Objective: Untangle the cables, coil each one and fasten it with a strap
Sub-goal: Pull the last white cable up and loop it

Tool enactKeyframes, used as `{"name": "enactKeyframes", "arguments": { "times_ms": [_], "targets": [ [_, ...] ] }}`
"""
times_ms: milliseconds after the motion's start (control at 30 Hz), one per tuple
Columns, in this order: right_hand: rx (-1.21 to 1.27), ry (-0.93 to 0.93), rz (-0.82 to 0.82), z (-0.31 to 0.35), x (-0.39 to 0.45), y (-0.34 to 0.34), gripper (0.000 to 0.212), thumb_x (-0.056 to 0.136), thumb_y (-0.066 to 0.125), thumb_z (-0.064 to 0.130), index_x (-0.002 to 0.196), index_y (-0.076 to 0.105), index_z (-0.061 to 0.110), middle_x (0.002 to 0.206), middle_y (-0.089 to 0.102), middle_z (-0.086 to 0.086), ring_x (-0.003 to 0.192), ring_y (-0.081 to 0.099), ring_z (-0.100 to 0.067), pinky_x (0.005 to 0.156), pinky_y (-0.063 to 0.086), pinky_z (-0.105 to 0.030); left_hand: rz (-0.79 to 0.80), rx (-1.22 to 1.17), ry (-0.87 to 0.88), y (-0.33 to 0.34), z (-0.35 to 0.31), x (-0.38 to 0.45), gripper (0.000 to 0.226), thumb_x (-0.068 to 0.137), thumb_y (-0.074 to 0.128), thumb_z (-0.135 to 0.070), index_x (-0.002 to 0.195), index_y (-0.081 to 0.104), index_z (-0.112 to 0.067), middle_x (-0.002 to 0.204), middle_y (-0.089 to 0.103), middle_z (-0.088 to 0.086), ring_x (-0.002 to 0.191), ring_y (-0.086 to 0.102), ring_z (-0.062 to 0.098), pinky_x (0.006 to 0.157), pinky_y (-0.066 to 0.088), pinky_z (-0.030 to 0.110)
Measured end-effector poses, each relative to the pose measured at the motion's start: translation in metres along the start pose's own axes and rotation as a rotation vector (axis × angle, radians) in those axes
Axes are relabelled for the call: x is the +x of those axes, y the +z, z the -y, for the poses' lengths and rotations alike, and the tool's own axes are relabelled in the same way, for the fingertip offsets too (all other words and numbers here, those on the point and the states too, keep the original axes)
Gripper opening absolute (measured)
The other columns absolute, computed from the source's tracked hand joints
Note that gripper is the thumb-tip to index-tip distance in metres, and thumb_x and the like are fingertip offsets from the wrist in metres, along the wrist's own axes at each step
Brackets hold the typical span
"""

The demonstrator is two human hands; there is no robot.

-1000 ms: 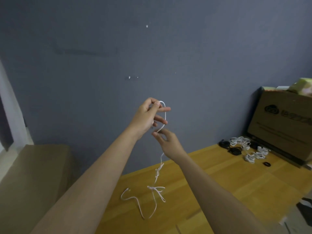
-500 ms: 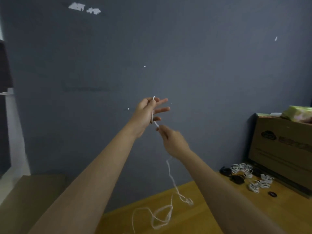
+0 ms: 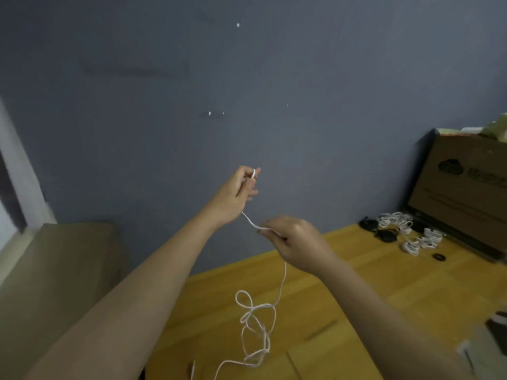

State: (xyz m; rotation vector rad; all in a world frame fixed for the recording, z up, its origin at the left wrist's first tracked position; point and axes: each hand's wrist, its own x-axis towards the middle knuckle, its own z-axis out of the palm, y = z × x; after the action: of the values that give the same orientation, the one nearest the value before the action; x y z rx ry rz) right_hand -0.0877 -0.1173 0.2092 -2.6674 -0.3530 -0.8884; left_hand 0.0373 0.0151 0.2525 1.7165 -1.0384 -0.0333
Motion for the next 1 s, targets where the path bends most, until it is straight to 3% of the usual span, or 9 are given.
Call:
{"name": "enactKeyframes", "arguments": {
  "times_ms": [67,167,267,333,433,567,667,833,1000],
  "targets": [
    [0.014,-0.092,-0.149,-0.003,0.003,-0.004,0.028,0.094,0.051,0.033,0.093,0.071,0.014,0.077,0.064,0.001,0.070,0.057,-0.013,0.057,0.045,-0.028,0.079,0.032,-0.040,0.005,0.004,-0.014,0.010,0.104,0.032,-0.023,0.107,0.041,-0.020,0.139,0.046,-0.005,0.079,0.070,0.012,0.074,0.054,0.023],
    [0.042,-0.059,-0.316,-0.012,0.012,-0.010,0.023,0.085,0.065,0.036,0.086,0.071,0.014,0.071,0.059,0.002,0.065,0.048,-0.007,0.057,0.037,-0.019,0.168,0.054,-0.112,0.010,0.002,-0.032,0.021,0.105,0.031,-0.028,0.113,0.047,-0.016,0.111,0.061,-0.017,0.053,0.064,0.012,0.052,0.046,0.017],
    [0.086,0.047,-0.376,-0.019,0.020,-0.009,0.022,0.078,0.074,0.032,0.079,0.069,0.011,0.066,0.056,0.002,0.060,0.046,-0.010,0.054,0.037,-0.020,0.243,0.079,-0.148,0.010,0.000,-0.042,0.027,0.105,0.031,-0.029,0.113,0.053,-0.017,0.089,0.072,-0.008,0.039,0.048,0.011,0.047,0.039,0.016],
    [0.110,0.059,-0.362,-0.019,0.023,-0.007,0.017,0.076,0.077,0.025,0.078,0.070,0.009,0.067,0.056,0.002,0.061,0.046,-0.009,0.056,0.037,-0.016,0.268,0.034,-0.180,0.009,-0.001,-0.046,0.030,0.106,0.029,-0.027,0.109,0.057,-0.016,0.068,0.069,-0.002,0.038,0.036,0.008,0.045,0.035,0.015],
    [0.300,0.160,-0.308,-0.019,0.030,-0.012,0.005,0.077,0.077,0.013,0.079,0.073,0.011,0.070,0.062,0.000,0.065,0.053,-0.007,0.061,0.039,-0.011,0.282,-0.104,-0.217,0.006,-0.006,-0.053,0.036,0.106,0.027,-0.025,0.094,0.059,-0.013,0.047,0.048,-0.004,0.041,0.030,0.005,0.046,0.030,0.013],
    [0.854,0.533,-0.130,-0.014,0.024,0.002,0.009,0.091,0.061,0.008,0.087,0.069,0.009,0.060,0.057,0.003,0.050,0.045,-0.003,0.050,0.036,-0.015,0.215,-0.217,-0.190,0.006,-0.011,-0.058,0.033,0.104,0.032,-0.020,0.082,0.055,-0.012,0.042,0.034,-0.011,0.041,0.027,0.003,0.046,0.026,0.013],
    [1.111,0.653,-0.024,-0.011,0.009,0.024,0.017,0.097,0.050,0.011,0.101,0.067,0.012,0.067,0.060,0.001,0.054,0.048,-0.008,0.054,0.040,-0.019,0.107,-0.257,-0.209,0.005,-0.009,-0.055,0.034,0.105,0.032,-0.020,0.080,0.054,-0.012,0.043,0.033,-0.011,0.042,0.026,0.005,0.045,0.023,0.016],
    [0.984,0.816,0.083,0.002,-0.014,0.056,0.022,0.102,0.043,0.016,0.094,0.065,0.017,0.083,0.062,-0.001,0.080,0.057,-0.011,0.081,0.044,-0.031,-0.032,-0.269,-0.247,0.005,-0.001,-0.049,0.033,0.105,0.032,-0.023,0.081,0.052,-0.014,0.045,0.037,-0.012,0.039,0.029,0.002,0.043,0.026,0.012],
    [1.197,0.936,0.075,0.010,-0.035,0.073,0.023,0.103,0.041,0.020,0.104,0.061,0.010,0.074,0.057,-0.003,0.063,0.054,-0.014,0.069,0.050,-0.027,-0.091,-0.299,-0.260,0.003,-0.004,-0.040,0.030,0.106,0.032,-0.022,0.086,0.053,-0.015,0.051,0.055,-0.007,0.038,0.032,0.003,0.042,0.029,0.011]
  ]
}}
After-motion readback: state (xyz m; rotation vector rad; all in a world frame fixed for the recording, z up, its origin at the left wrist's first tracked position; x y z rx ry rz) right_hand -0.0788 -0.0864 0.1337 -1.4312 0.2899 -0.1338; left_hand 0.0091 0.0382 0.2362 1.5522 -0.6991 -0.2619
